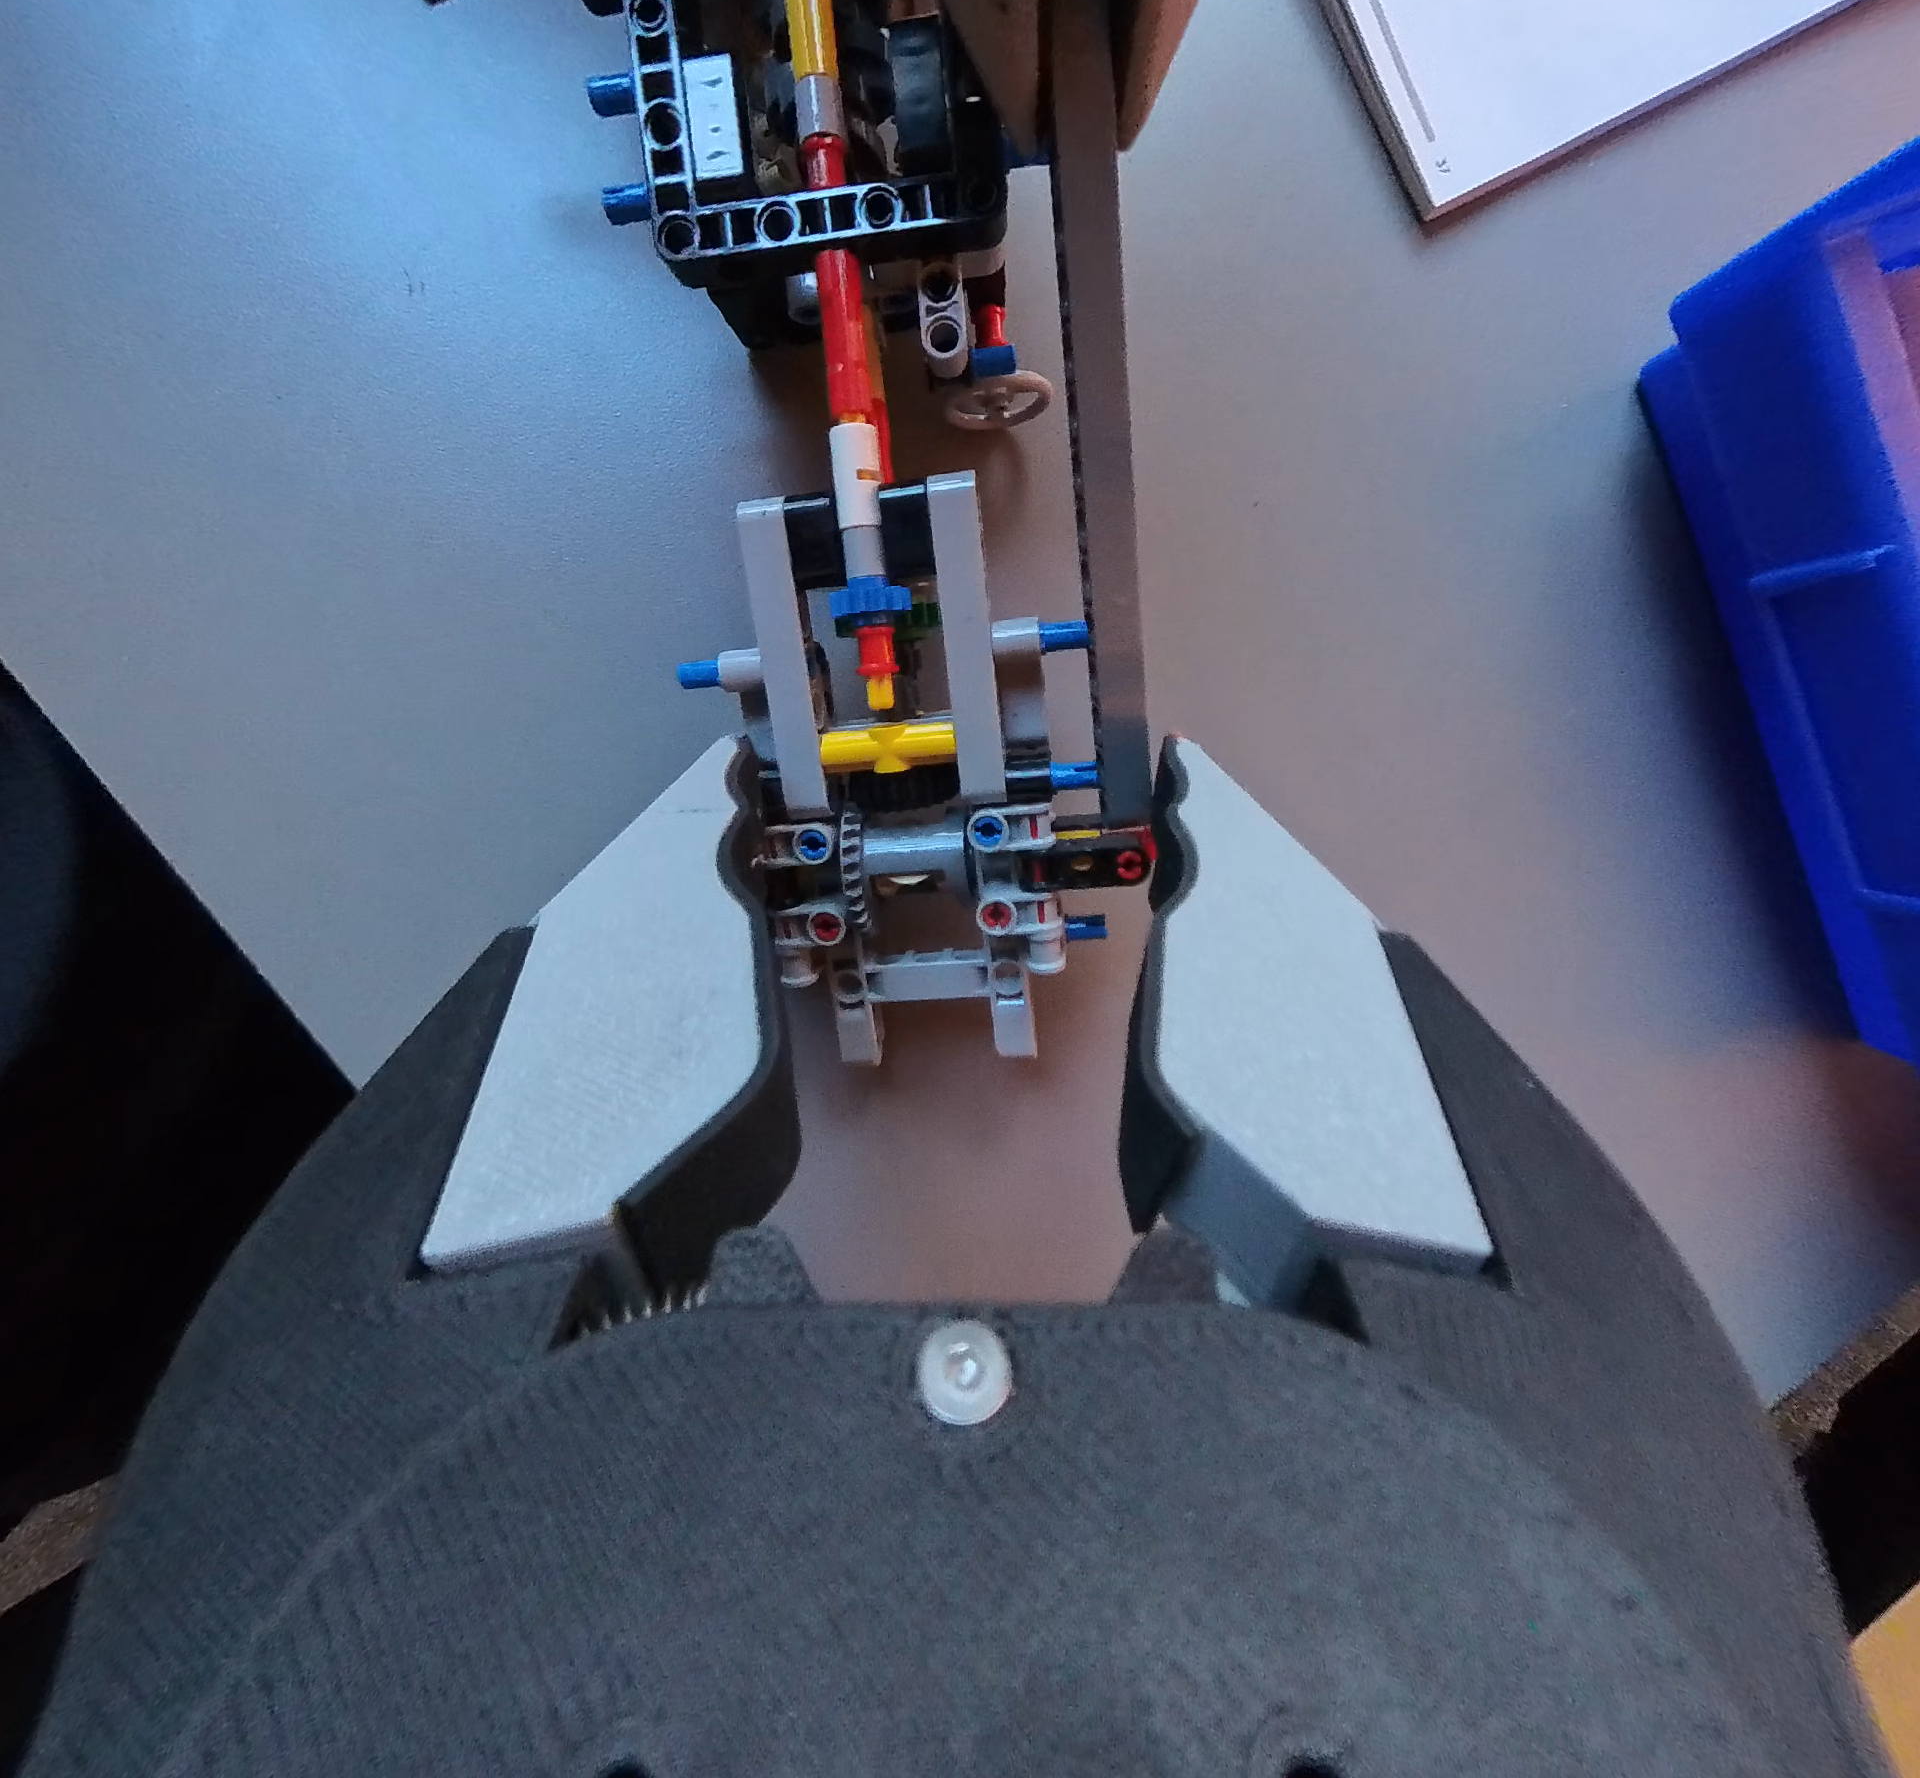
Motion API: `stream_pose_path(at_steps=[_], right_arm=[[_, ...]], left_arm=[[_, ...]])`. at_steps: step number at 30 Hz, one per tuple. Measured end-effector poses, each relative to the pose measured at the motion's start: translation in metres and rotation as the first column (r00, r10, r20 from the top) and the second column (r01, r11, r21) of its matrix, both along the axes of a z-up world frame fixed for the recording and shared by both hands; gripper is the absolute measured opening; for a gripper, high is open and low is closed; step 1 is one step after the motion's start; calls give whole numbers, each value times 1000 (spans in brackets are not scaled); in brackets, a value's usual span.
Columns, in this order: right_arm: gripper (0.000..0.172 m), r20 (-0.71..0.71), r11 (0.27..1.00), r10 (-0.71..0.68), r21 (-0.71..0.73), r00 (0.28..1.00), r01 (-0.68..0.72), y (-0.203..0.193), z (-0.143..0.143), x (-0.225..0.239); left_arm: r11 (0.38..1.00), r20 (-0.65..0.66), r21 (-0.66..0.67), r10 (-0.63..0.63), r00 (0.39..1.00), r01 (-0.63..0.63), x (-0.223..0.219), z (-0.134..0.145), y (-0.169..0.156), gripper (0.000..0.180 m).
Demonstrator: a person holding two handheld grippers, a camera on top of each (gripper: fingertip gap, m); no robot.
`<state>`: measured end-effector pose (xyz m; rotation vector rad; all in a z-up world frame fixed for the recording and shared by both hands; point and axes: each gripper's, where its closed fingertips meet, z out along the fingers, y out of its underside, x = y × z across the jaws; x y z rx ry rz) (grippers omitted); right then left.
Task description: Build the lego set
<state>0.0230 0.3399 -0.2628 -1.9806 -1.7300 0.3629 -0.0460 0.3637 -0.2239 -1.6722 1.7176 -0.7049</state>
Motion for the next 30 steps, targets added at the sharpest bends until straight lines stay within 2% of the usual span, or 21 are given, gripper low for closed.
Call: stream_pose_path(at_steps=[18, 30], right_arm=[[72, 47, 999, -35, 10, 998, 35, -4, -2, 0], [71, 63, 999, -39, 33, 997, 37, 0, -2, -2]], left_arm=[[997, 10, 16, -71, 997, 71, 1, 2, -1, 6], [990, 70, 66, -126, 989, 122, -2, 6, 2, 7]])
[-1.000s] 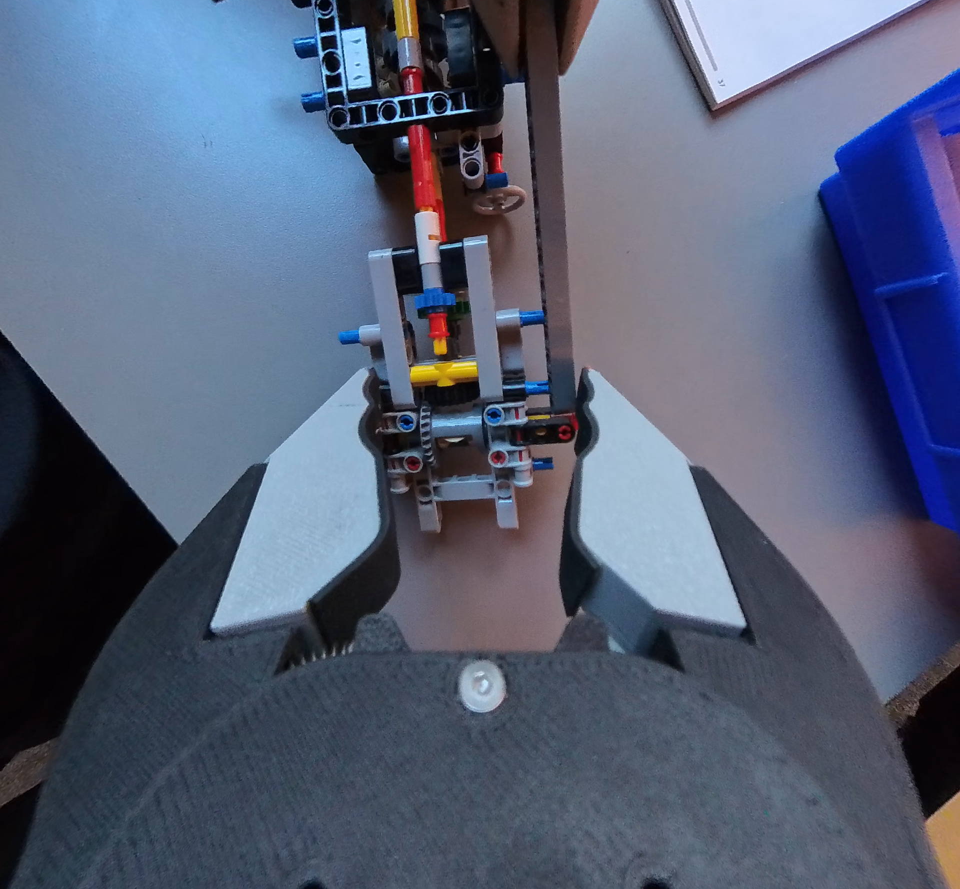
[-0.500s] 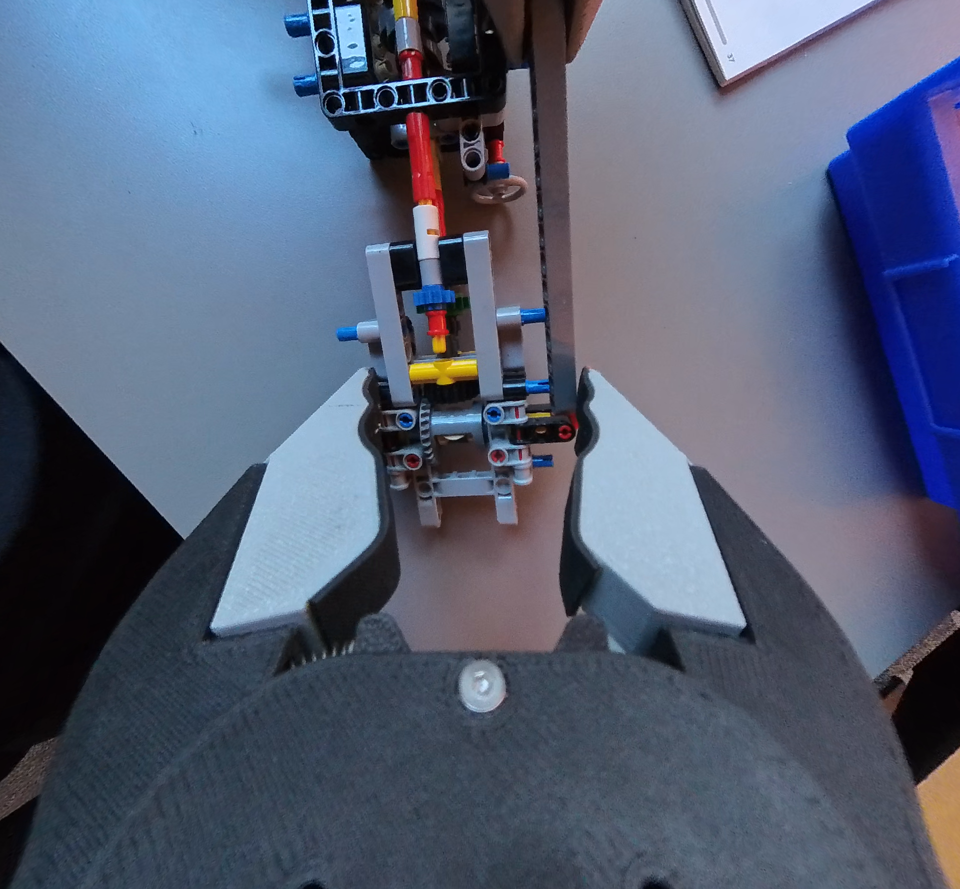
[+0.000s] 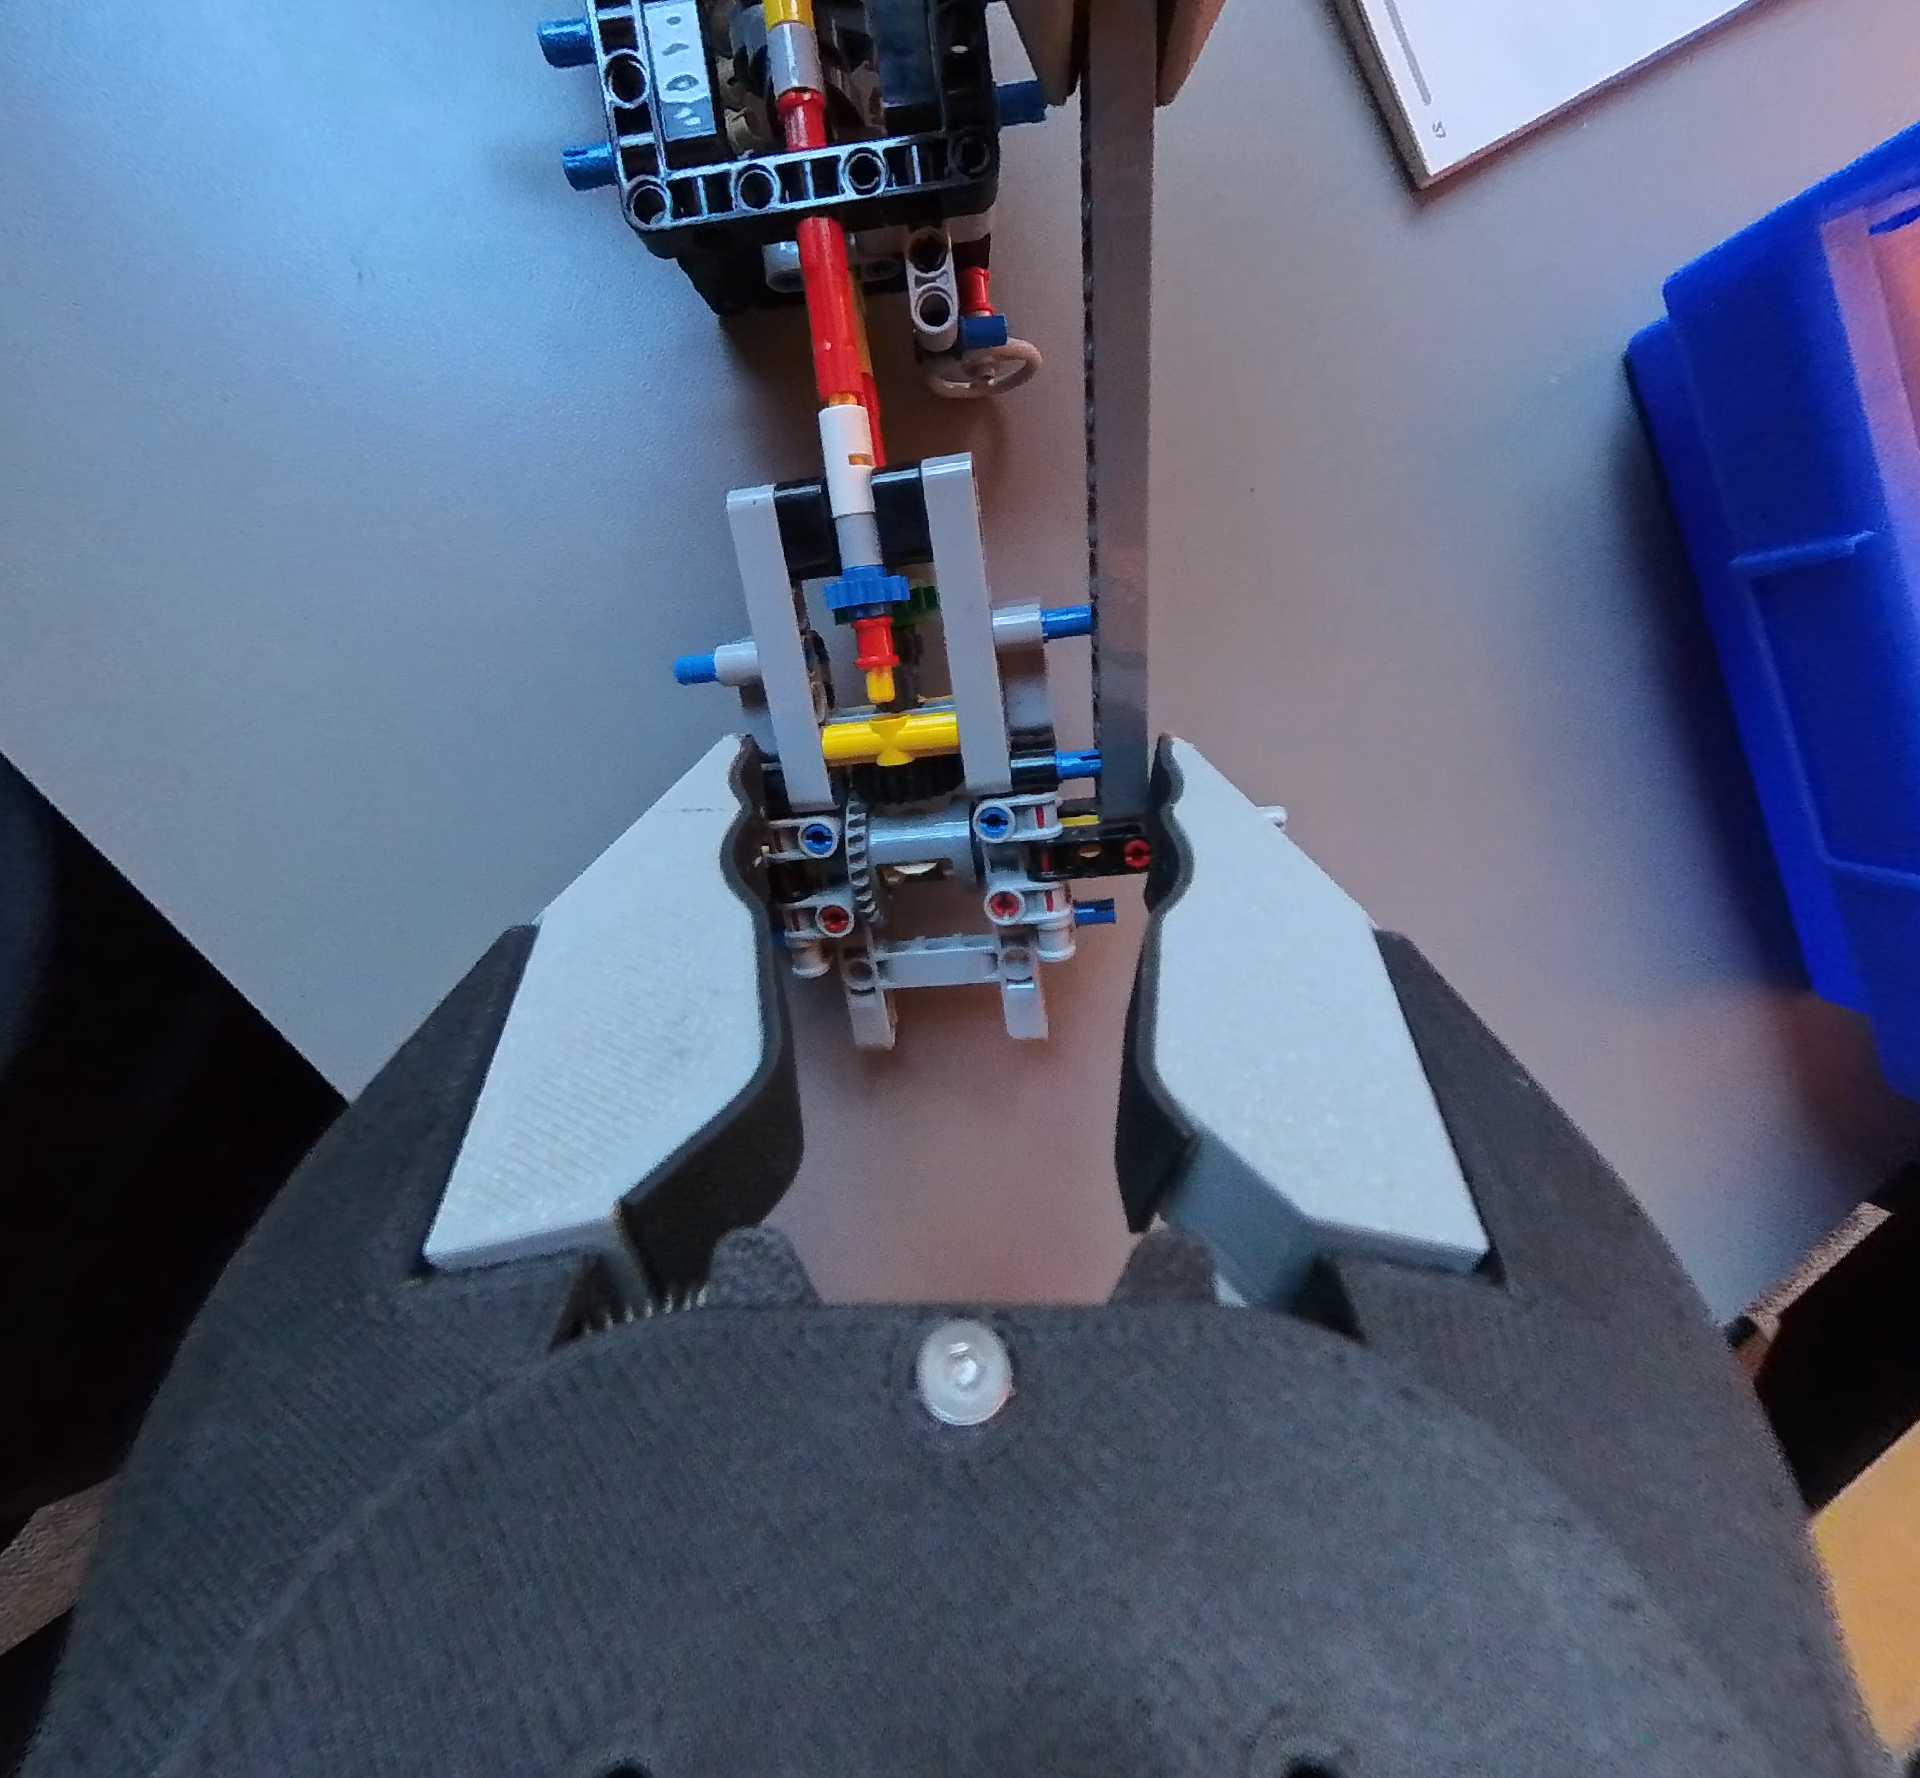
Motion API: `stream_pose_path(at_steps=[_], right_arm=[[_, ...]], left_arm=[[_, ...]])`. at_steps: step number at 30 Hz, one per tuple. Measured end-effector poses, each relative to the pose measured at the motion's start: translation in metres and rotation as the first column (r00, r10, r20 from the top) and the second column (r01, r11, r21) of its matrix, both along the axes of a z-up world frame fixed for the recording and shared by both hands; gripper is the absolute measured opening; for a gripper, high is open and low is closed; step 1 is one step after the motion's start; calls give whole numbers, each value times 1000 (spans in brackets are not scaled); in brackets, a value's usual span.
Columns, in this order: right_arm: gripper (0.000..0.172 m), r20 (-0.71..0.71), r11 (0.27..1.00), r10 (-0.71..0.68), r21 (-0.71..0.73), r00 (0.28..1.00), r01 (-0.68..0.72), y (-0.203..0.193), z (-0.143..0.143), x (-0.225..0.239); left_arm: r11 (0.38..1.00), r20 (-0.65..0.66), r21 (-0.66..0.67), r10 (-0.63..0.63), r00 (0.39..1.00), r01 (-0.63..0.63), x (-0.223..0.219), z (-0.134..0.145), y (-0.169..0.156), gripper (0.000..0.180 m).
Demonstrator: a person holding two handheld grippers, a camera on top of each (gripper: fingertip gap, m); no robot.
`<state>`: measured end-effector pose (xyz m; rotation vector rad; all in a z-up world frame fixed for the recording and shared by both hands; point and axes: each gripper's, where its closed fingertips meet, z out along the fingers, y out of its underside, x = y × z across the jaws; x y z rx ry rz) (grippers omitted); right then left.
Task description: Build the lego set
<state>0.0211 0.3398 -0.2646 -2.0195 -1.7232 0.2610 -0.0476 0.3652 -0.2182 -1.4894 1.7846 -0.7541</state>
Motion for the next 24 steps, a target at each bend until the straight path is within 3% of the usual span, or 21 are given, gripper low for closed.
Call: stream_pose_path(at_steps=[24], right_arm=[[71, 7, 1000, 18, -13, 1000, -18, -3, -1, -2]], left_arm=[[993, 16, 103, -51, 999, 49, -2, -2, -1, 7]])
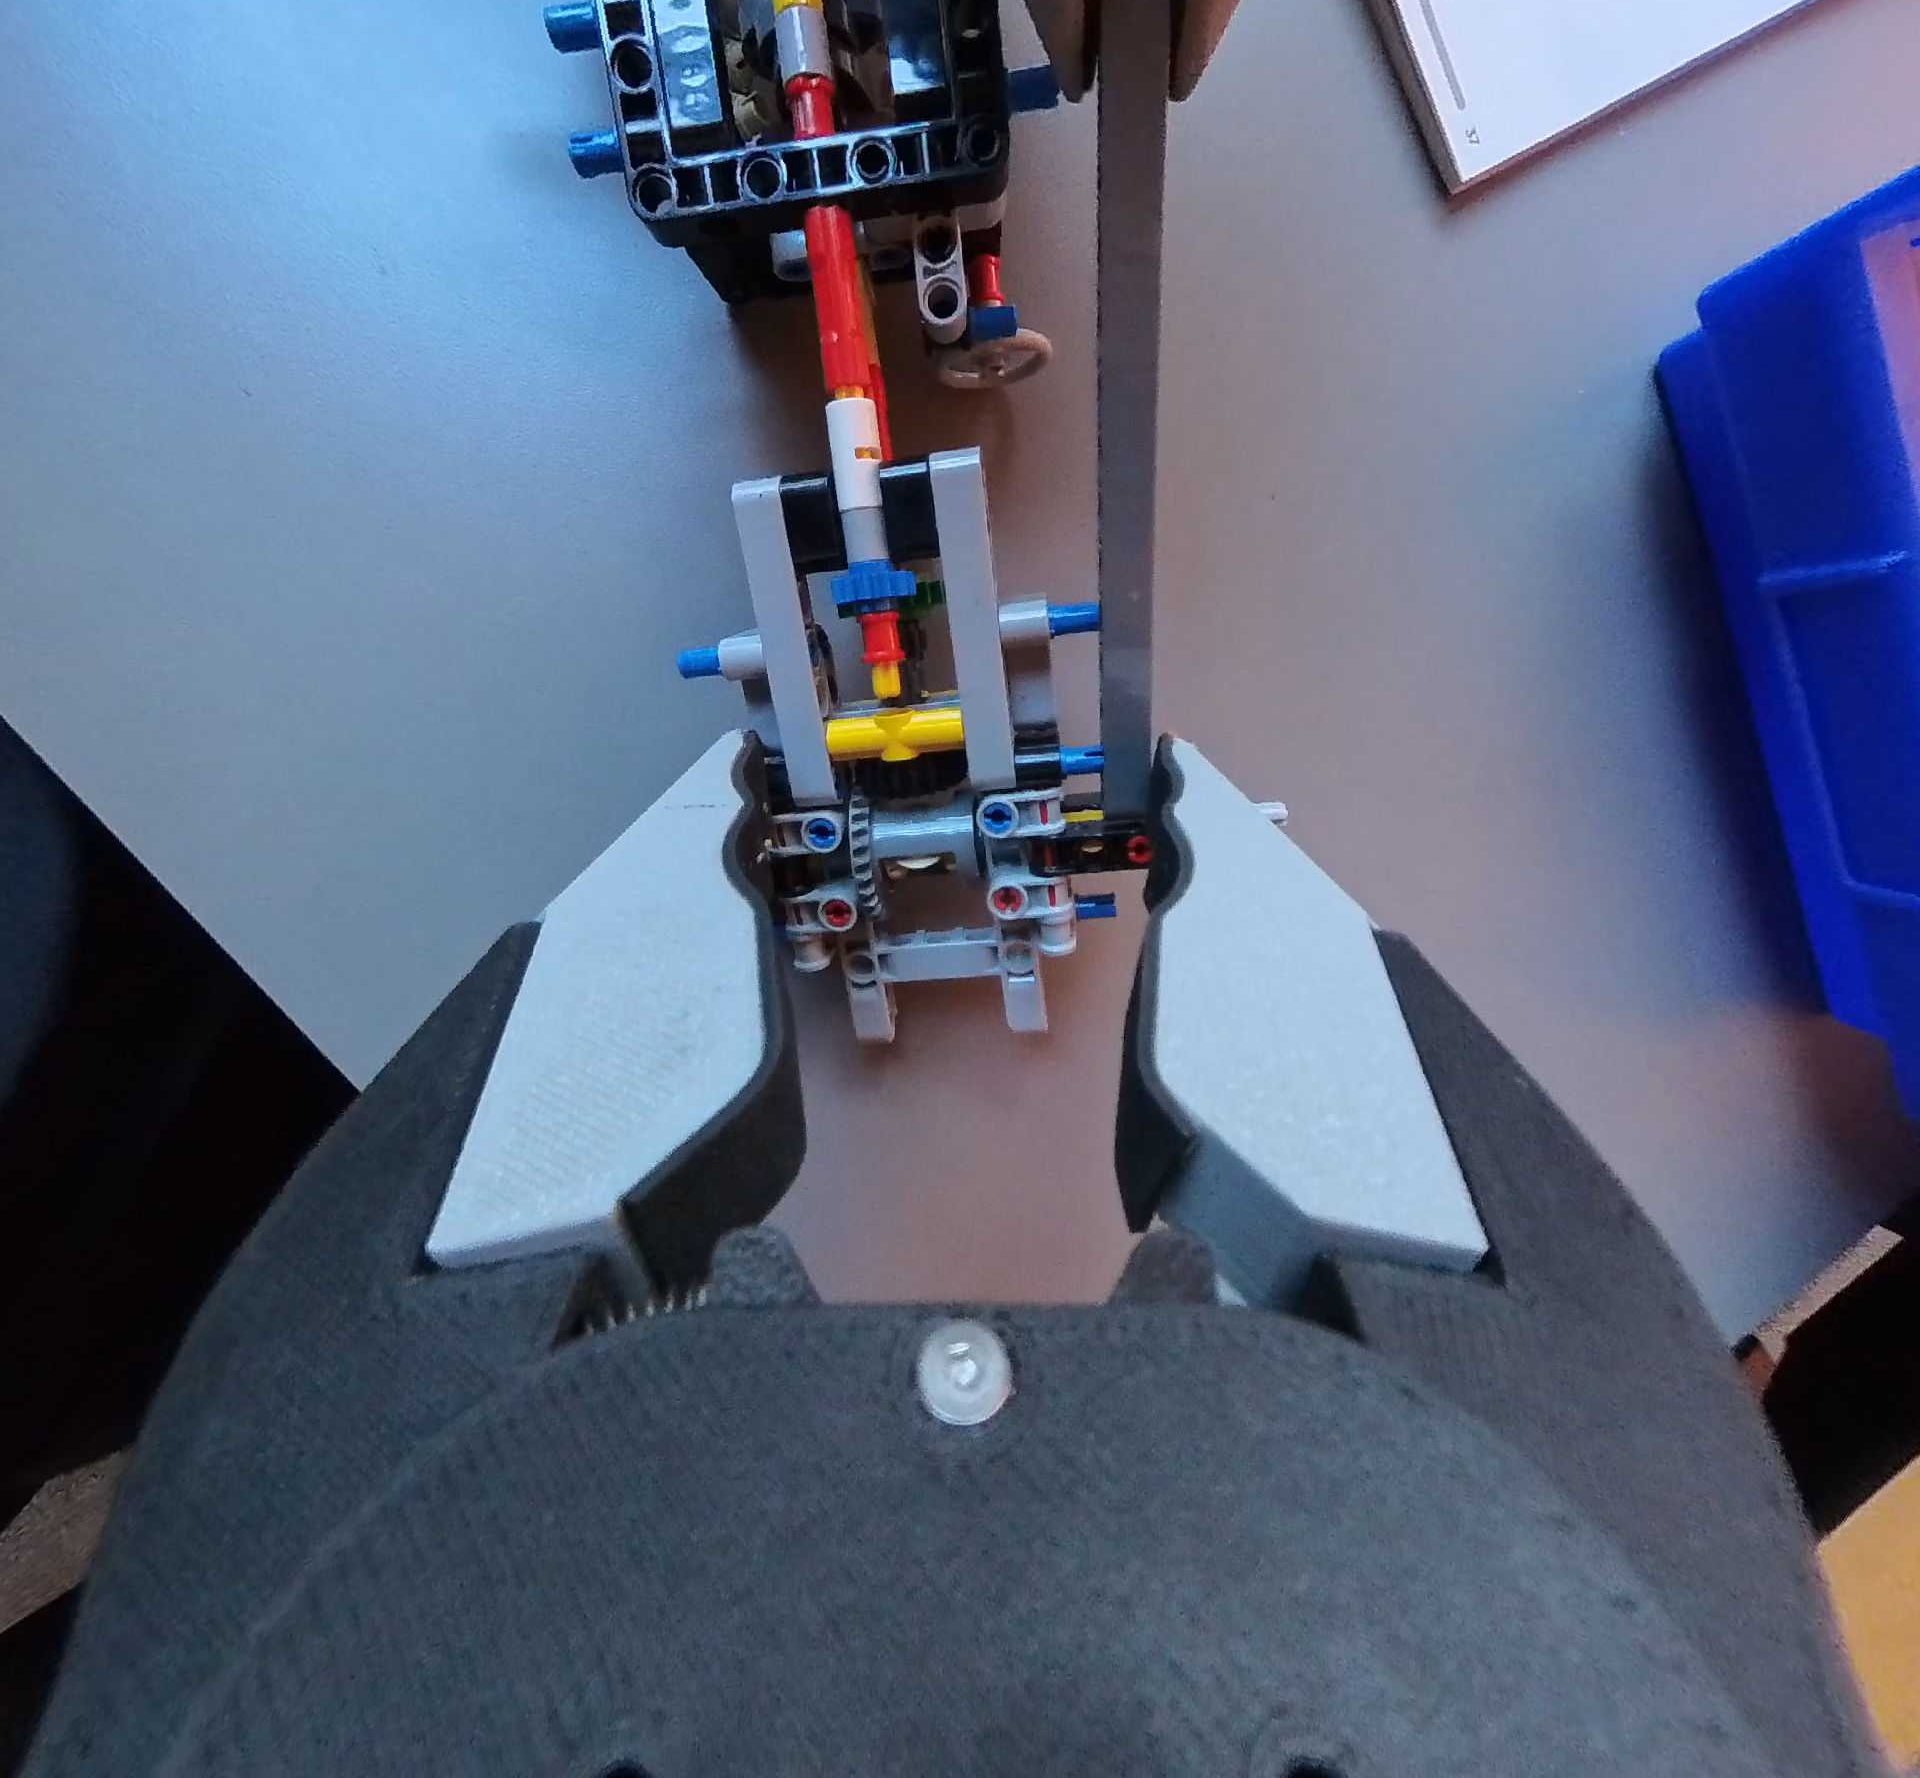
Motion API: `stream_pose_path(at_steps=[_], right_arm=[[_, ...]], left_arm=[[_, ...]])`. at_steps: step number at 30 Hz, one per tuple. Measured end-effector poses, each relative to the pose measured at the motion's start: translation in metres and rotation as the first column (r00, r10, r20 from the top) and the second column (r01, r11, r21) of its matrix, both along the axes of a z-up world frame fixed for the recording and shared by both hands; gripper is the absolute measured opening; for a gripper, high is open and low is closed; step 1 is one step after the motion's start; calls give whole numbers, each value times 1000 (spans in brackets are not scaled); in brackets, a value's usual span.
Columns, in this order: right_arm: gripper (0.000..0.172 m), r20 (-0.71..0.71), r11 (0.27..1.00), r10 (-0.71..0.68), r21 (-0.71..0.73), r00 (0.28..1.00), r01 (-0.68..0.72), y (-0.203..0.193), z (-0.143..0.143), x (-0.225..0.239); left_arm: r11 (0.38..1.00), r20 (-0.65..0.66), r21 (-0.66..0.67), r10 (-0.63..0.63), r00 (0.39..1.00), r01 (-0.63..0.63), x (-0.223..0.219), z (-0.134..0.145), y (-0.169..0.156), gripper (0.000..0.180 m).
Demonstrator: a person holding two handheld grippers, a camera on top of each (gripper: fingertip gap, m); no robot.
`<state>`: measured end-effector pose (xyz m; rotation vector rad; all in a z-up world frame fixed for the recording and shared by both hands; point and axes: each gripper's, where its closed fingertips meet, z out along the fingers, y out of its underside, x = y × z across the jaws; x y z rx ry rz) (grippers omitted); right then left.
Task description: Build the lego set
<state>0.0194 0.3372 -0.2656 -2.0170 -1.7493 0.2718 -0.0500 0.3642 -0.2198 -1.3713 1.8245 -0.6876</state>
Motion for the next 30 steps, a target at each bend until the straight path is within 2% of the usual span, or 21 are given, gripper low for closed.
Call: stream_pose_path(at_steps=[13, 30], right_arm=[[70, 60, 998, 65, -10, 996, -65, 0, -1, 0], [68, 35, 987, 142, -85, 989, -139, 1, -3, -4]], left_arm=[[1000, -14, 10, 3, 1000, -3, -3, 0, 0, 7], [997, -48, -35, 72, 996, -74, -8, 1, -4, 7]])
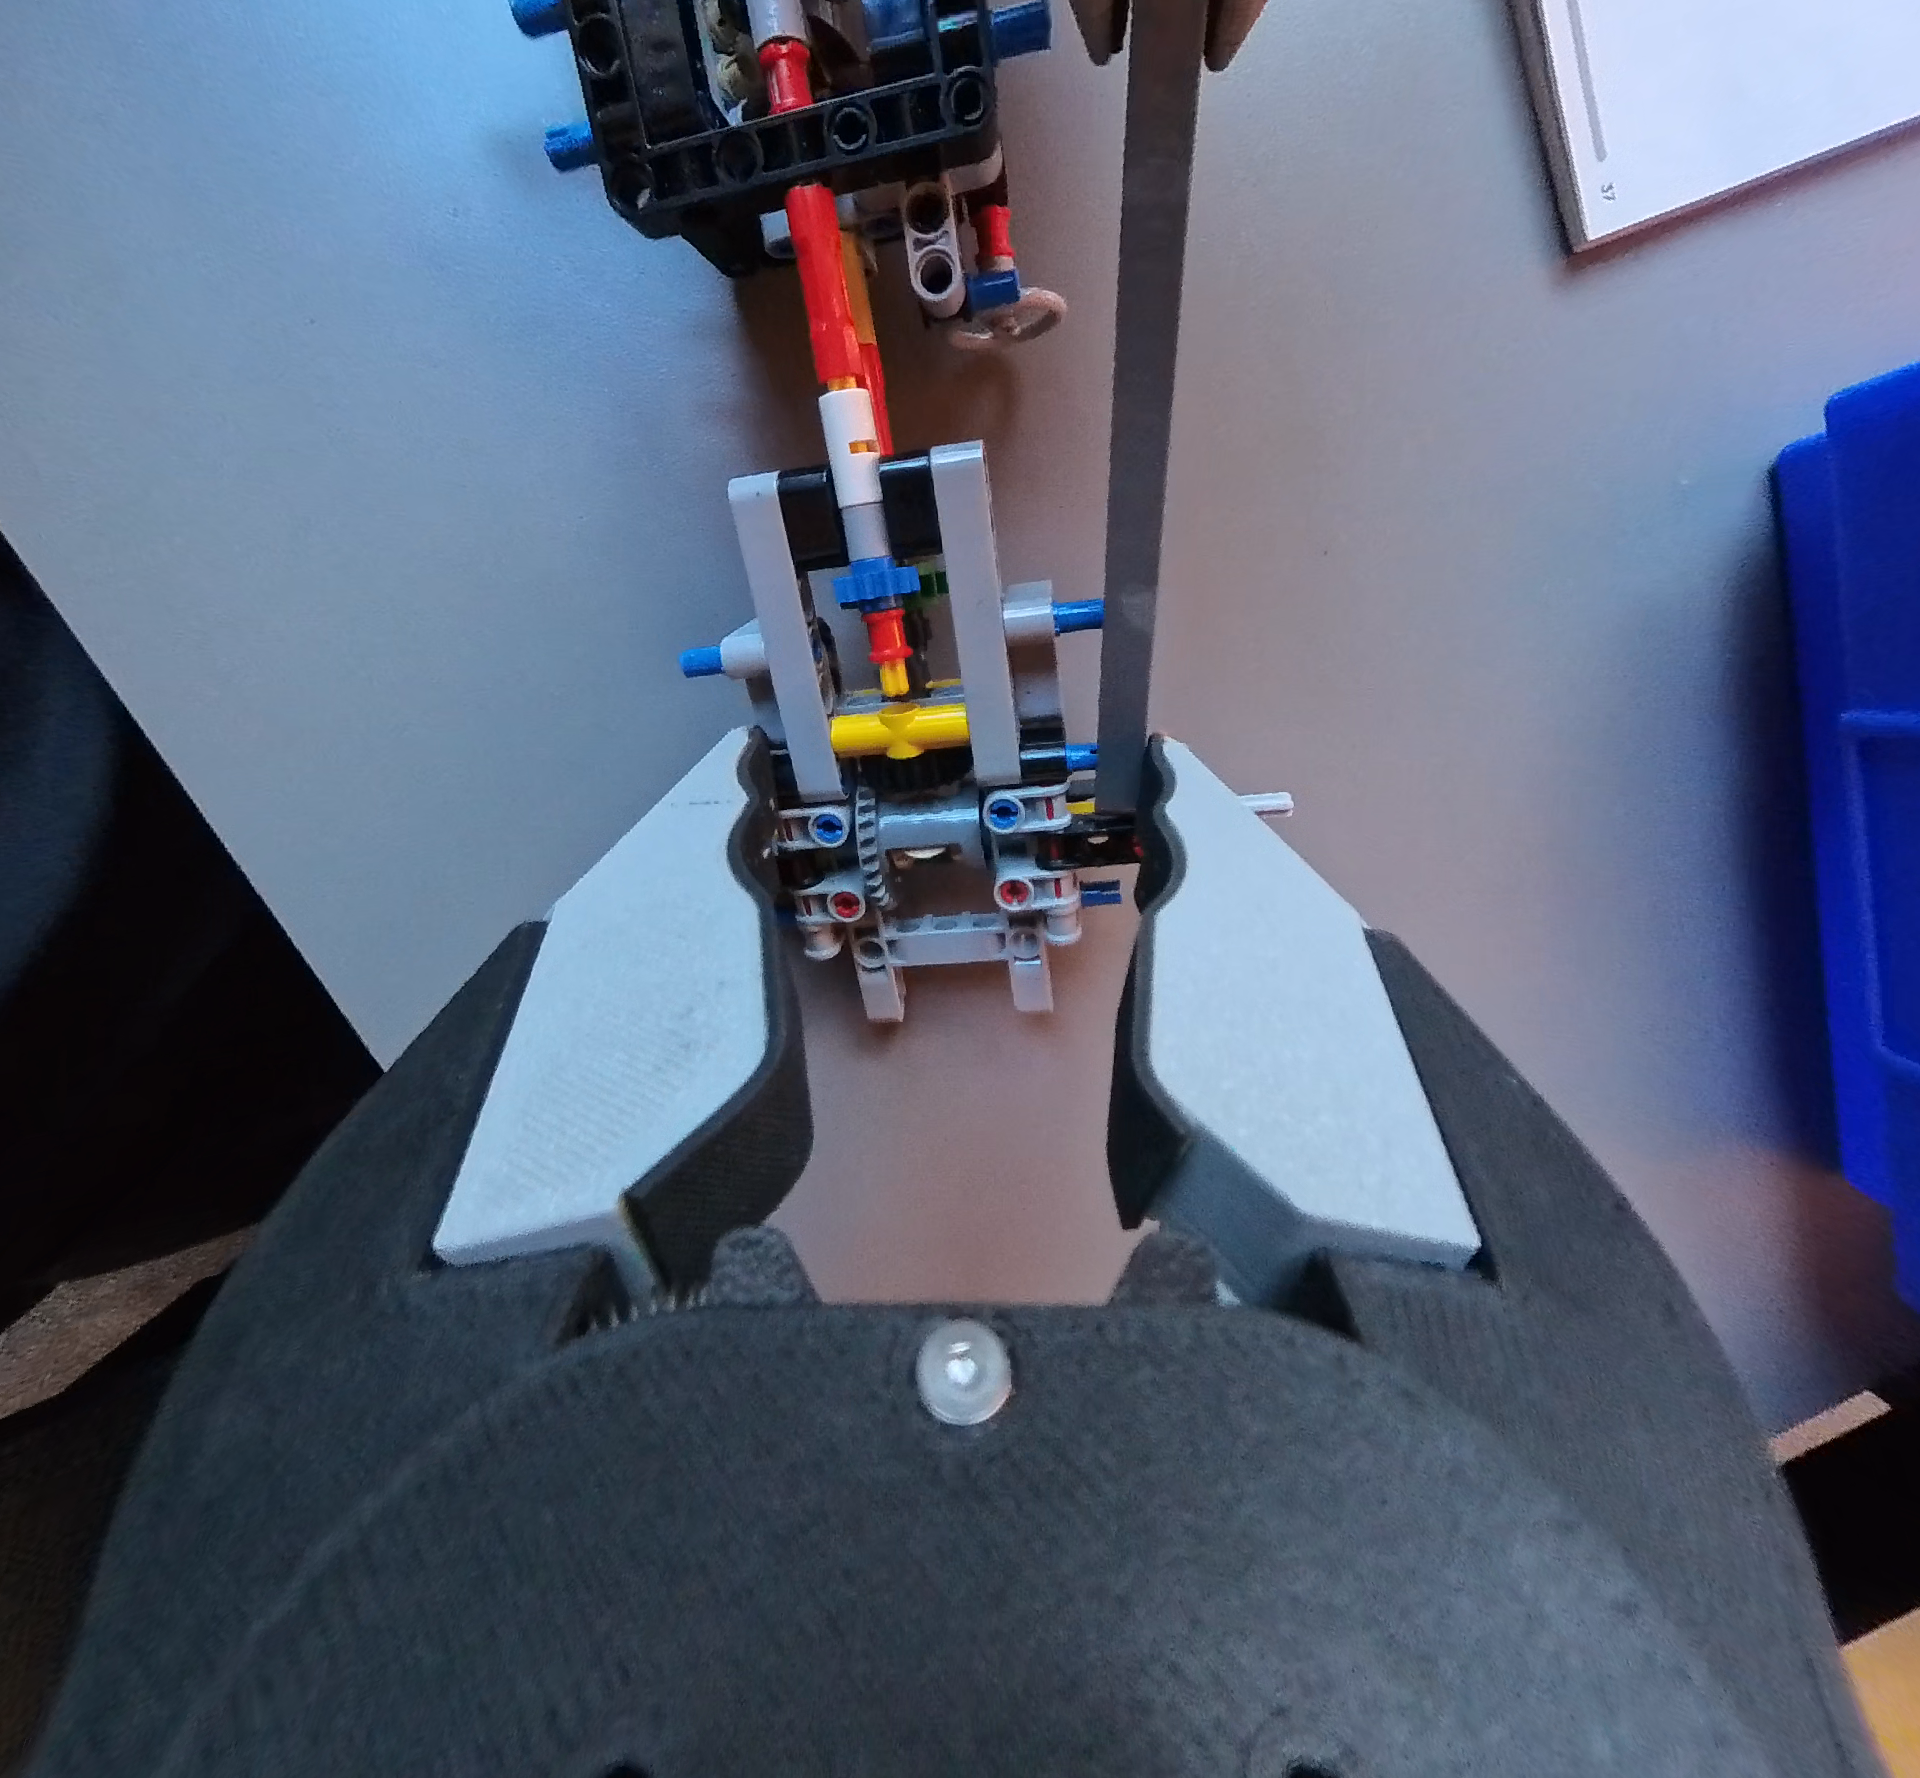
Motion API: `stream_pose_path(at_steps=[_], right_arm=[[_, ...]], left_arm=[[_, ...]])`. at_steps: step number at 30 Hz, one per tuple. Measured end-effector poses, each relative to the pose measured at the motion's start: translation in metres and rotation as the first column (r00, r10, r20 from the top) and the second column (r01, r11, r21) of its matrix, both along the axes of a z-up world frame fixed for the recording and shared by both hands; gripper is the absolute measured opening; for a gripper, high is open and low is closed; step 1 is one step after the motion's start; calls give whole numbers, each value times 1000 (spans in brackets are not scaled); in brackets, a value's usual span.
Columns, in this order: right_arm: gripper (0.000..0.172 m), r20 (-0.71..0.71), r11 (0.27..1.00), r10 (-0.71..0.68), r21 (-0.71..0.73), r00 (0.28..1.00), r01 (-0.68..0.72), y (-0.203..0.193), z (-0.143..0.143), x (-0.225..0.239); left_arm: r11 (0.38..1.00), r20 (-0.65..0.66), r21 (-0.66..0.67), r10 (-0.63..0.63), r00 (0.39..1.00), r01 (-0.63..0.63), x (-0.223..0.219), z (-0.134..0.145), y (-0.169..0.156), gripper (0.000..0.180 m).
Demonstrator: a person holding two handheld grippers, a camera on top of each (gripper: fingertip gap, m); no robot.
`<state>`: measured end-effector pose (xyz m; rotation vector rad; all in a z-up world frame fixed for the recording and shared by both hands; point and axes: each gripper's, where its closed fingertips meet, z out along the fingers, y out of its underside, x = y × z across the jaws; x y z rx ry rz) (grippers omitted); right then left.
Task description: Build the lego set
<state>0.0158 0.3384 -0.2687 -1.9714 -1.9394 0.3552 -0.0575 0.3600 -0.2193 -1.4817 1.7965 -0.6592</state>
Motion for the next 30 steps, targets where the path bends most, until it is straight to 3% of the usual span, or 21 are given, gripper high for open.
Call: stream_pose_path(at_steps=[16, 22, 26, 30], right_arm=[[68, -26, 1000, 3, -18, 1000, -4, 7, 9, -7], [81, -80, 997, 78, -7, 994, -79, 6, 20, -33], [66, -148, 988, 142, -37, 979, -149, 7, 31, -50], [41, -301, 971, 54, -206, 952, -120, 21, 44, -69]], left_arm=[[996, 5, -74, 52, 999, -51, -7, -6, 5, 7], [988, 50, -141, 67, 996, -60, -12, -6, 8, 7], [987, 60, -152, 66, 996, -56, -12, -6, 7, 7], [988, 62, -147, 61, 996, -52, -12, -6, 7, 7]])
